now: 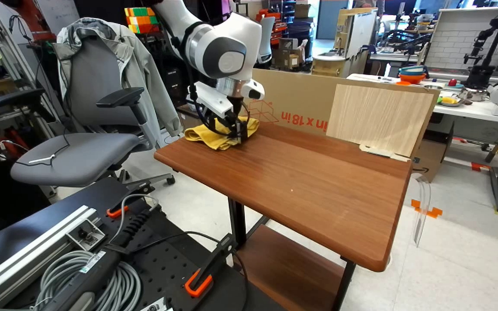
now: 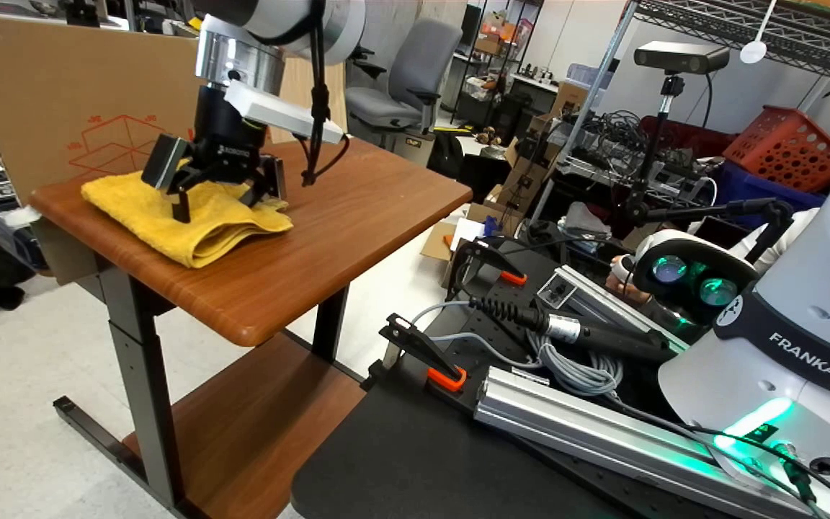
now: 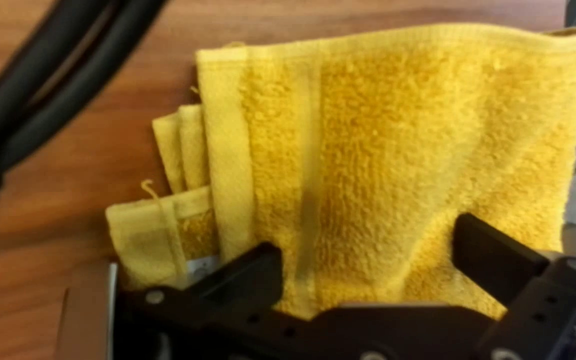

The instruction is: Wipe the table with the towel

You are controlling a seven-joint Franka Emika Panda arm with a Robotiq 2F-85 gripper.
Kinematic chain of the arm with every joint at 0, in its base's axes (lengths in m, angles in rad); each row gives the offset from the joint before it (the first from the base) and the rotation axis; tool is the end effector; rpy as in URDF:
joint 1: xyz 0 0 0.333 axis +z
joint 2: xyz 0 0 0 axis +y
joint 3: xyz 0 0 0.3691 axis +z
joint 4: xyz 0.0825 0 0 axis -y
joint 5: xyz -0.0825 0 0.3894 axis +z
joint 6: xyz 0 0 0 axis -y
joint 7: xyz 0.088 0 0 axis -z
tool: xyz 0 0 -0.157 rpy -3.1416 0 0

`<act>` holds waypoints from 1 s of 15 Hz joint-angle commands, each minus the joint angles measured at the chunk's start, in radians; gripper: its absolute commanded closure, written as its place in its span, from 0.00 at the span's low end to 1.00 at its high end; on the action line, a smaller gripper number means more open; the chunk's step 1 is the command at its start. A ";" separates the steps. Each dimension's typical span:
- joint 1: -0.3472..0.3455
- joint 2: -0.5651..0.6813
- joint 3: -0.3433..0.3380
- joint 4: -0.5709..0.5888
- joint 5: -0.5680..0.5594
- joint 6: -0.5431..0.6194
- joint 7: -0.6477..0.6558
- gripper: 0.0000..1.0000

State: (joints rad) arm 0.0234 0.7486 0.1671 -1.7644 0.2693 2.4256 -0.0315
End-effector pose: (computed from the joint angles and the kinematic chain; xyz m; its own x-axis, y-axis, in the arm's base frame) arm 0.6717 0.1329 0.1247 0.9938 -0.0140 -0.1101 -0.0435 -0.9620 -0.2696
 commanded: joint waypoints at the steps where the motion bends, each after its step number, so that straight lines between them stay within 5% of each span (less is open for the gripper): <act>1: -0.020 0.131 -0.024 0.158 0.024 0.040 0.033 0.00; 8: -0.138 0.101 -0.181 0.155 -0.003 0.105 0.079 0.00; 15: -0.252 0.055 -0.251 0.029 -0.014 0.098 0.080 0.00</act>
State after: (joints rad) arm -0.2171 0.8185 -0.0643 -1.6415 0.2746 2.5151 0.0352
